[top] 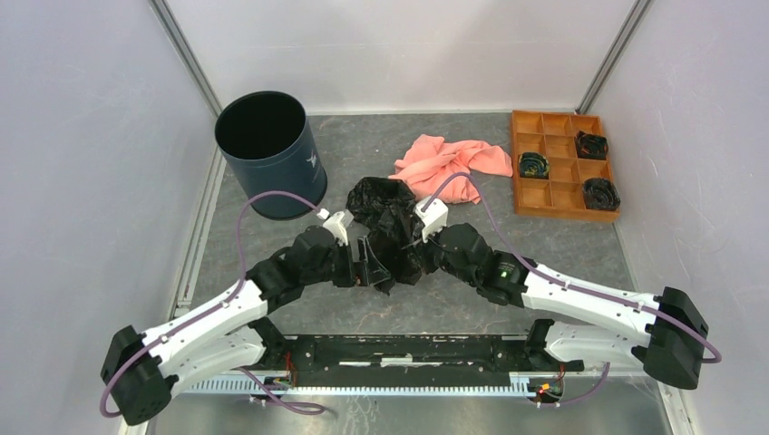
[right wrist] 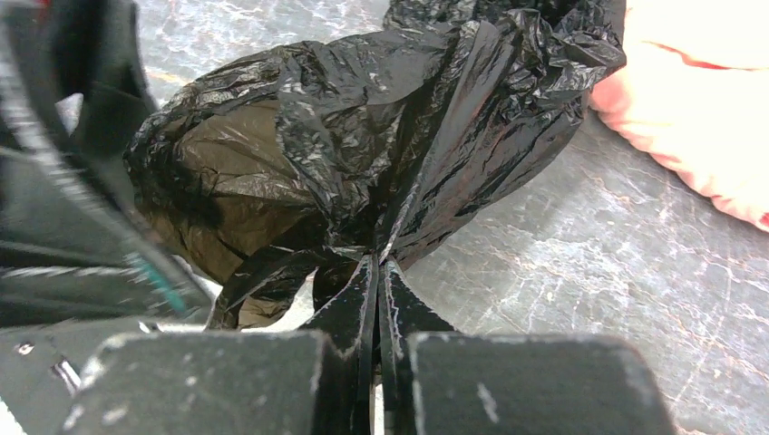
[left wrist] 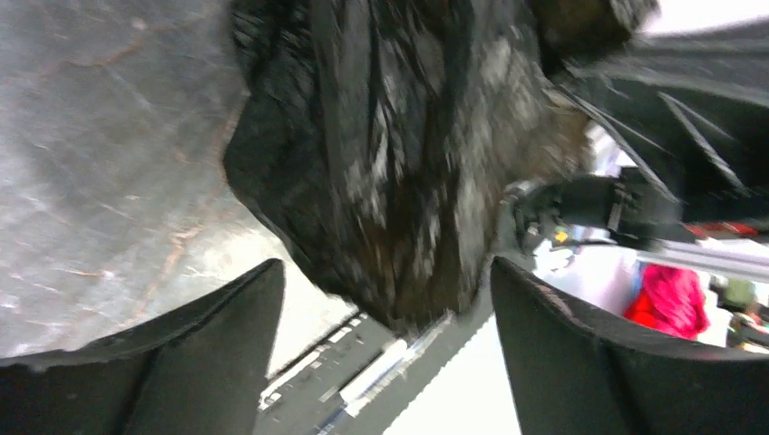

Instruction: Put the trash bags into the trash bin

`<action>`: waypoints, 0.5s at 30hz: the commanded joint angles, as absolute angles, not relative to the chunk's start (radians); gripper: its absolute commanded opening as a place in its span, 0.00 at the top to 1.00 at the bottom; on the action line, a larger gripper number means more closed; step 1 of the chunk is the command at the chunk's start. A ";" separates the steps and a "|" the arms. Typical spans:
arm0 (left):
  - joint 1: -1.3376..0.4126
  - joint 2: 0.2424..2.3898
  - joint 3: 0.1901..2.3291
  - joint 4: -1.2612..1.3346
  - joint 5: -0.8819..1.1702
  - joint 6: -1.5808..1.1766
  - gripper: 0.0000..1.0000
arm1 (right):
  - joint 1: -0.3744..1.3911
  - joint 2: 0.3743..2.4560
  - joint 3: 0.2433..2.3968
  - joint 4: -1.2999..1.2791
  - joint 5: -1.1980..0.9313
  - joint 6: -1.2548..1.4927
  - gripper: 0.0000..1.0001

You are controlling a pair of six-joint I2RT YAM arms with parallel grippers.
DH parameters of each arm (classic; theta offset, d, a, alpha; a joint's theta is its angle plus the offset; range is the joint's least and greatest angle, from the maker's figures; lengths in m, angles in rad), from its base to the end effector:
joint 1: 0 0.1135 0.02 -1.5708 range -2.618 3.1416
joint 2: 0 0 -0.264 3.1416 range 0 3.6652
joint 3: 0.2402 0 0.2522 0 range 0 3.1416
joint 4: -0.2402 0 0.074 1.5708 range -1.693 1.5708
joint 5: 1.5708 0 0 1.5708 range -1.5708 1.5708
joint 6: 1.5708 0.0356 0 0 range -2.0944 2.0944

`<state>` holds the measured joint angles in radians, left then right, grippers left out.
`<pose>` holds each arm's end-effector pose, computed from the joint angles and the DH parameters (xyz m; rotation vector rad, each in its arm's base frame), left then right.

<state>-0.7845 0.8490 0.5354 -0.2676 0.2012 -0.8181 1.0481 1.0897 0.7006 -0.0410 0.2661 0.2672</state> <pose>0.1281 -0.1379 0.2334 0.0891 2.3673 -1.0829 0.1308 0.2082 0.2649 -0.6099 1.9386 0.5795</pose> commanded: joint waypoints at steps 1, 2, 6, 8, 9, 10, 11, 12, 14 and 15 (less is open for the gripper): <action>-0.792 0.904 0.573 -0.245 -0.005 -0.759 0.23 | 1.029 1.087 0.756 -0.059 0.159 0.233 1.00; -0.792 0.916 0.590 -0.269 -0.059 -0.745 0.33 | 1.029 1.088 0.763 -0.076 0.163 0.215 1.00; -0.782 0.943 0.645 -0.334 -0.194 -0.689 0.66 | 1.028 1.077 0.773 -0.160 0.235 0.124 1.00; -0.779 0.941 0.675 -0.350 -0.220 -0.630 0.74 | 1.027 1.082 0.773 -0.231 0.362 0.081 1.00; -0.779 0.938 0.687 -0.353 -0.224 -0.600 0.79 | 1.028 1.088 0.772 -0.263 0.438 0.069 1.00; -0.779 0.938 0.697 -0.354 -0.227 -0.577 0.85 | 1.028 1.096 0.765 -0.290 0.517 0.059 1.00; -0.779 0.941 0.705 -0.354 -0.222 -0.560 0.92 | 1.028 1.099 0.754 -0.305 0.574 0.063 1.00; -0.779 0.948 0.712 -0.357 -0.210 -0.545 0.97 | 1.027 1.101 0.739 -0.303 0.619 0.067 0.99; -0.779 0.974 0.738 -0.363 -0.160 -0.513 0.98 | 1.027 1.100 0.707 -0.279 0.666 0.076 0.89; -0.779 0.991 0.763 -0.378 -0.135 -0.501 0.98 | 1.027 1.101 0.699 -0.259 0.646 0.076 0.82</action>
